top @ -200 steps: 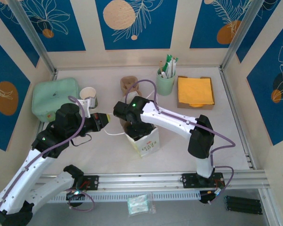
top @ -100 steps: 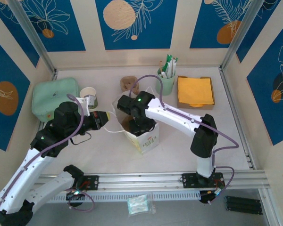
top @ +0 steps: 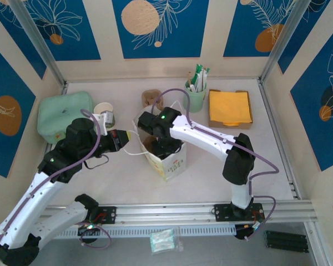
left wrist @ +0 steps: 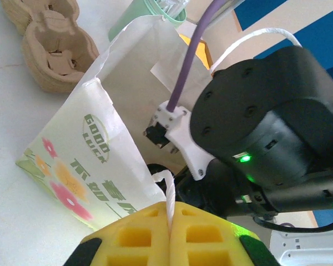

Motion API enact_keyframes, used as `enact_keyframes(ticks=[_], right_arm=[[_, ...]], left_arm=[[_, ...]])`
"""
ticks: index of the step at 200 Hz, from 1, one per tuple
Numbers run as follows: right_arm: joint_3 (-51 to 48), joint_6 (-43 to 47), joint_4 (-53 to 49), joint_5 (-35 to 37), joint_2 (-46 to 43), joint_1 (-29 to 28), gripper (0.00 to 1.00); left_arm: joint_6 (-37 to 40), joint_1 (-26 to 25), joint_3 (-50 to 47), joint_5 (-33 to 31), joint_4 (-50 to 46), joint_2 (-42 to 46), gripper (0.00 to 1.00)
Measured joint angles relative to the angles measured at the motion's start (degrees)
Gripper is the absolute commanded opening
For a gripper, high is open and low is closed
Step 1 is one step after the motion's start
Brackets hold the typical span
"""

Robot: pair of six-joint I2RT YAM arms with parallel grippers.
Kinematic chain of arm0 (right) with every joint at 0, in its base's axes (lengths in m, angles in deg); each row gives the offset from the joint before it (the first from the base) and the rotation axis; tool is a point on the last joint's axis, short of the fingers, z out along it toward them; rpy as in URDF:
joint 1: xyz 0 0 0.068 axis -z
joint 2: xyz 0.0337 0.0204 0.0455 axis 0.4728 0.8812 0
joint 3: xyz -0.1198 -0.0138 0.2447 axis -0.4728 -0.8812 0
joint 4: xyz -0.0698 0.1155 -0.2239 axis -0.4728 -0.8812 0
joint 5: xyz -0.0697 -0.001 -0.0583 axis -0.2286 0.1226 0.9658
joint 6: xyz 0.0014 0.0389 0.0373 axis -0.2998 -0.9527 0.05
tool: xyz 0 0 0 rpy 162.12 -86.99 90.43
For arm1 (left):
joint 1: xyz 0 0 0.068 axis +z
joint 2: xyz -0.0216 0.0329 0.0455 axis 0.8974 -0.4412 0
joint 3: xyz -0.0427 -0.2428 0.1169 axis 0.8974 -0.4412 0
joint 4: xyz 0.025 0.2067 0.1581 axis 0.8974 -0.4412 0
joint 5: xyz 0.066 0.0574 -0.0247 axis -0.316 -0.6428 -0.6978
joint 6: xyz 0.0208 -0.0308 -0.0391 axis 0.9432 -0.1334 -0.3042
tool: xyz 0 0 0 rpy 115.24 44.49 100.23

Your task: Pack the takeout coffee

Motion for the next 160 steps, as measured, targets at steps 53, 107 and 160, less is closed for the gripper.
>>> enact_keyframes(ticks=[53, 107, 160], right_arm=[[0.00, 1.01, 0.15, 0.07, 0.20, -0.17, 0.56], [-0.76, 1.25, 1.11, -0.37, 0.52, -0.13, 0.56], [-0.87, 1.25, 1.25, -0.39, 0.52, -0.13, 0.56]], left_arm=[[-0.02, 0.00, 0.00, 0.00, 0.00, -0.11, 0.00], [-0.04, 0.00, 0.02, -0.02, 0.07, -0.70, 0.00], [-0.46, 0.00, 0.02, 0.00, 0.37, -0.81, 0.00]])
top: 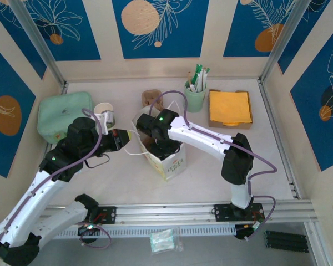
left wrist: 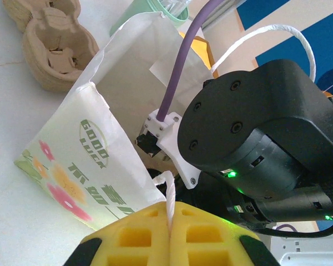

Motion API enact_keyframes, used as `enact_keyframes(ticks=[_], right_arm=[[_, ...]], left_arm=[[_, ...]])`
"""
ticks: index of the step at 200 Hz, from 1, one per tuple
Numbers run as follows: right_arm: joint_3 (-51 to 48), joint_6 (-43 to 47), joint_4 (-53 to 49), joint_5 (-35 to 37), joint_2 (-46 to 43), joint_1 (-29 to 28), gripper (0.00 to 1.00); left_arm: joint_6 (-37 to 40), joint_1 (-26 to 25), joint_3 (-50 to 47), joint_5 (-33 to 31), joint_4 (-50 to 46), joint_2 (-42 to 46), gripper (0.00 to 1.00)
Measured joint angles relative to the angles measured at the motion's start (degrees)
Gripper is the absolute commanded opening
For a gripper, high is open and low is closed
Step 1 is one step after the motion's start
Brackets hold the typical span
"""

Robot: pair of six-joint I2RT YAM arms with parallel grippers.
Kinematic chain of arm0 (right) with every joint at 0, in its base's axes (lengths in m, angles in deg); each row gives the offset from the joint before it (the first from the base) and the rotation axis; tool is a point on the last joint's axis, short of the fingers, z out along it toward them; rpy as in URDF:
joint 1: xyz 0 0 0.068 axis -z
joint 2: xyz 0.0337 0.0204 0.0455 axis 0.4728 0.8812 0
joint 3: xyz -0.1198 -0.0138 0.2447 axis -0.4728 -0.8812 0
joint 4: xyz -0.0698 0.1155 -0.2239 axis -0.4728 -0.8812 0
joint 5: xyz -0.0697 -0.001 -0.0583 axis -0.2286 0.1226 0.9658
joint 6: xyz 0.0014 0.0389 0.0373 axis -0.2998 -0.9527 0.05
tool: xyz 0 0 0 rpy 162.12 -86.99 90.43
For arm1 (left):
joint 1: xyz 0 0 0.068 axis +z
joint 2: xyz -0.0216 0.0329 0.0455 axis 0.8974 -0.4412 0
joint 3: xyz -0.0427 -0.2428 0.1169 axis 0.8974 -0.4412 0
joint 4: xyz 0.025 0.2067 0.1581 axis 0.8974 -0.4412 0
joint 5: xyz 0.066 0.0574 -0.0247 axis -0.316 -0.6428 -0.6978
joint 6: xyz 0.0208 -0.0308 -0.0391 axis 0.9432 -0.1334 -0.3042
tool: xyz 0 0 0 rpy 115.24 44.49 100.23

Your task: Pack the takeout coffee

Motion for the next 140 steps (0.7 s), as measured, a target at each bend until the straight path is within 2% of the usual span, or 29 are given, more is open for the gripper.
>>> enact_keyframes(ticks=[140], right_arm=[[0.00, 0.00, -0.02, 0.00, -0.07, 0.00, 0.56]], left_arm=[[-0.46, 0.00, 0.00, -0.02, 0.04, -0.42, 0.00]])
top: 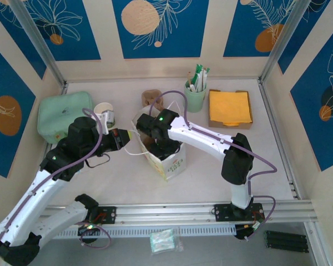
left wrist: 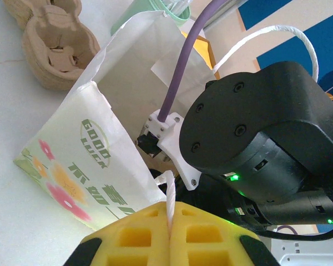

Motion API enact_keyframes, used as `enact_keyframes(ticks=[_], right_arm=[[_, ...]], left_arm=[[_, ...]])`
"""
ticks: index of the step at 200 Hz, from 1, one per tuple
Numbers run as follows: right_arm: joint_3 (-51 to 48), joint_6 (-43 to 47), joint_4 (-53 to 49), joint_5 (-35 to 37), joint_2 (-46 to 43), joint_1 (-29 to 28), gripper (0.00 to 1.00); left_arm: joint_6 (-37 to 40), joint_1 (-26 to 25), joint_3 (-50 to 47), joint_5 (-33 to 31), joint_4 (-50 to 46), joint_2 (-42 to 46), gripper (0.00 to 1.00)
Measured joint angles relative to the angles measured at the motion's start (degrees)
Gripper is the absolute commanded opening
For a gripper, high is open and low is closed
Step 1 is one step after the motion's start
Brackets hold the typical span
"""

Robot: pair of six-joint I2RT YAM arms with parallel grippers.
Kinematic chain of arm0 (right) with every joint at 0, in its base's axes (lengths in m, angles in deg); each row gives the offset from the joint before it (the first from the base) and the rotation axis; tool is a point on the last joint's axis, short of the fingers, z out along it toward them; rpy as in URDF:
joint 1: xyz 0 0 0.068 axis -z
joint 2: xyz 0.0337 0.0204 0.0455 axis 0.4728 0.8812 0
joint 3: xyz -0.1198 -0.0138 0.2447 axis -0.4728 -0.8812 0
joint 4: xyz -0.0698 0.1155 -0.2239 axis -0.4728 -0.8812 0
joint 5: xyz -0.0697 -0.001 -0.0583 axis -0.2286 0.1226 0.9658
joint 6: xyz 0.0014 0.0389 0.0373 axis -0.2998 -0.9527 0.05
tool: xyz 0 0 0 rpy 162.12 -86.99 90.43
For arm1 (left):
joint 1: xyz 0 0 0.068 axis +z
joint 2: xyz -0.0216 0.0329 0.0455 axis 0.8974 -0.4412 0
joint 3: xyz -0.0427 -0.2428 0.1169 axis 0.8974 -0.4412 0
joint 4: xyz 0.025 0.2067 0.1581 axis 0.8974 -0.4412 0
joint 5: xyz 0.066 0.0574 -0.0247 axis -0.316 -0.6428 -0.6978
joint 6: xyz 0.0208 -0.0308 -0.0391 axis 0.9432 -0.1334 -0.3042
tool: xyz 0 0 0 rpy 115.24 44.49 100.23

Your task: Pack the takeout coffee

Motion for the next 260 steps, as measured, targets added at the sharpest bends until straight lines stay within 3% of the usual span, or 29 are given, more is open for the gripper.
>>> enact_keyframes(ticks=[91, 260], right_arm=[[1.29, 0.20, -1.03, 0.98, 0.17, 0.00, 0.56], [9.05, 0.22, -9.14, 10.21, 2.03, -1.68, 0.56]], left_arm=[[0.02, 0.00, 0.96, 0.00, -0.04, -0.74, 0.00], [0.09, 0.00, 3.61, 0.00, -1.95, -1.79, 0.00]])
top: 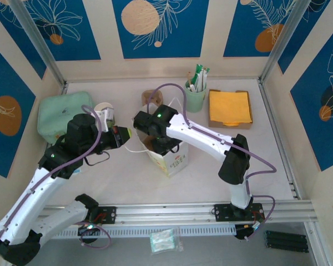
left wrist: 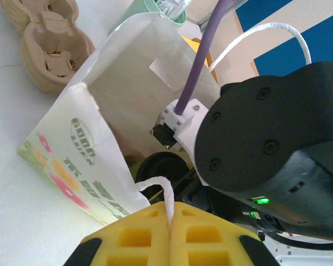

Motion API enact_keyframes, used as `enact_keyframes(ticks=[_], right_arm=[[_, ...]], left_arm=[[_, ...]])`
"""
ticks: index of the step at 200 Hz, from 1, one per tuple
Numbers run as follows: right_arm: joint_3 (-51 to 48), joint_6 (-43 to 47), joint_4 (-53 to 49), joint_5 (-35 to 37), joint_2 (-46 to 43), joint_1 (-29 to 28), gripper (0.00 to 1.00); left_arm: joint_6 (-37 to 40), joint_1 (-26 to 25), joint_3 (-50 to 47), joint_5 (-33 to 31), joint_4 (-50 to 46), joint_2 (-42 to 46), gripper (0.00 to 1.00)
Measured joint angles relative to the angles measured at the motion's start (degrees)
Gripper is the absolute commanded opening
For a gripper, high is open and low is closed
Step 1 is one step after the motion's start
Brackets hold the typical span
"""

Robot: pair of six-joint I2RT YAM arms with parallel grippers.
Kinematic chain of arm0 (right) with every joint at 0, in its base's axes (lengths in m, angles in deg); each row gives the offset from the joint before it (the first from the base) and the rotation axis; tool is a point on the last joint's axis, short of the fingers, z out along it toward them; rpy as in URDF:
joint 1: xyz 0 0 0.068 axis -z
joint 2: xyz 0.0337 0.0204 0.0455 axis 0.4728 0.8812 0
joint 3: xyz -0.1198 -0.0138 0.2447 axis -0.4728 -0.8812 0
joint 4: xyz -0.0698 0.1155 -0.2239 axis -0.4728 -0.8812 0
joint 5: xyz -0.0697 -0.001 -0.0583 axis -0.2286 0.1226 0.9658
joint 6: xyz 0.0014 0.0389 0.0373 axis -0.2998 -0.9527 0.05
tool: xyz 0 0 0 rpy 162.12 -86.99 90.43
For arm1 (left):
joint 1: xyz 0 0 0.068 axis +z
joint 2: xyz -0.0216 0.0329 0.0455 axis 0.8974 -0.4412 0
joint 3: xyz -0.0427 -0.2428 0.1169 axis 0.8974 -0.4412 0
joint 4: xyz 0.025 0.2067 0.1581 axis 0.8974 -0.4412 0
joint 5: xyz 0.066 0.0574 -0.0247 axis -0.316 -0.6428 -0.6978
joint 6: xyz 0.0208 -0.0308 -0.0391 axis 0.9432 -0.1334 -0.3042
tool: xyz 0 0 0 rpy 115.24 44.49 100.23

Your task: Pack the takeout coffee

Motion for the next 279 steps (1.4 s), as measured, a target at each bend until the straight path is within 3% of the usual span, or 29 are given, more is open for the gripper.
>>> enact_keyframes(ticks=[147, 279], right_arm=[[-9.75, 0.44, 6.73, -2.12, -2.01, 2.82, 0.56], [-10.58, 0.59, 7.69, -3.13, -2.38, 3.32, 0.56]], left_arm=[[2.60, 0.00, 3.74, 0.02, -2.47, -3.82, 0.00], [2.58, -0.02, 3.74, 0.00, -2.47, -3.82, 0.00]])
